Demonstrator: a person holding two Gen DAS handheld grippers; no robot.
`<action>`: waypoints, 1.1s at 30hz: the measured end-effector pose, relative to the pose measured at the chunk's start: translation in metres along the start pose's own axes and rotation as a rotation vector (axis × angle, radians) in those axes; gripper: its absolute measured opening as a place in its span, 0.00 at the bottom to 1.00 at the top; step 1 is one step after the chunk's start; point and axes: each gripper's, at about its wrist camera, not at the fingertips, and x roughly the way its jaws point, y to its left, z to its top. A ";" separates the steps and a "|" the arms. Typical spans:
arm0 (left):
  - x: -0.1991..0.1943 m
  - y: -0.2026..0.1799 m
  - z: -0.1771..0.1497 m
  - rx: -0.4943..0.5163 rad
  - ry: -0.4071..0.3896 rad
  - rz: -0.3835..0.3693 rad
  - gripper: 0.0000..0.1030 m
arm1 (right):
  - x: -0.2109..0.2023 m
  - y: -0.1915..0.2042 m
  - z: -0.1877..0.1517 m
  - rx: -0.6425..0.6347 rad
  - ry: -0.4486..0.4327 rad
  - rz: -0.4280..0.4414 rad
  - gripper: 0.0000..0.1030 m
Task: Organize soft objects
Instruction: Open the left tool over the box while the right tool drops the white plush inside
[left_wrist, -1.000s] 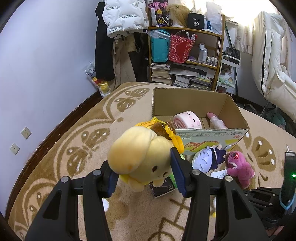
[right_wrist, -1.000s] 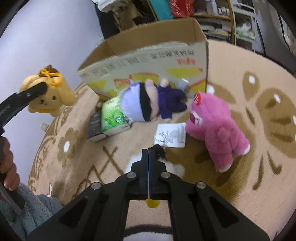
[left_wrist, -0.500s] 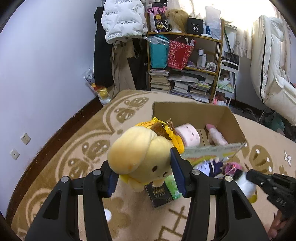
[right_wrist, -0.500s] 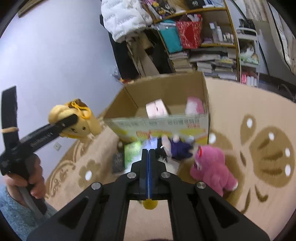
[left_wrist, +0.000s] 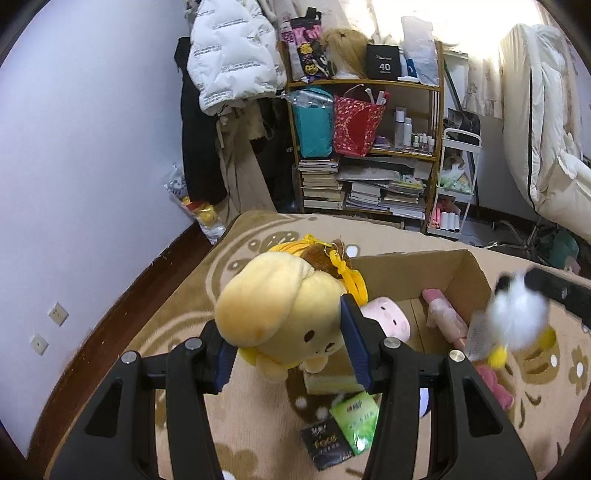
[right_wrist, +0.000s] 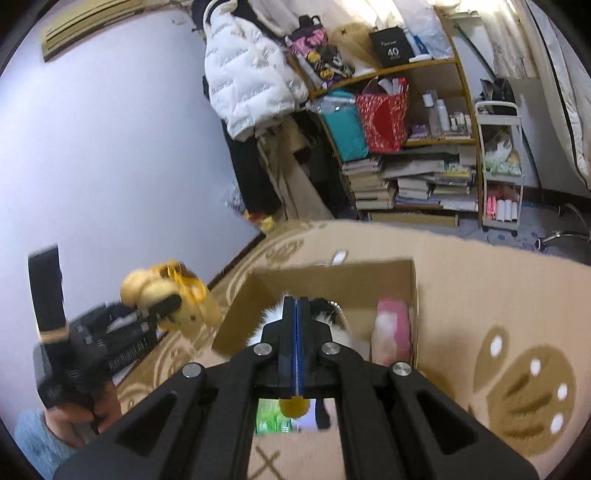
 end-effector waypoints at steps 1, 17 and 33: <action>0.004 -0.003 0.002 0.002 0.002 -0.004 0.49 | 0.004 -0.001 0.005 0.009 -0.005 -0.003 0.01; 0.056 -0.035 -0.017 0.026 0.126 -0.035 0.65 | 0.036 -0.027 -0.008 0.101 0.076 -0.030 0.05; 0.024 -0.018 -0.014 0.016 0.098 -0.001 0.98 | 0.015 -0.034 -0.008 0.087 0.089 -0.049 0.91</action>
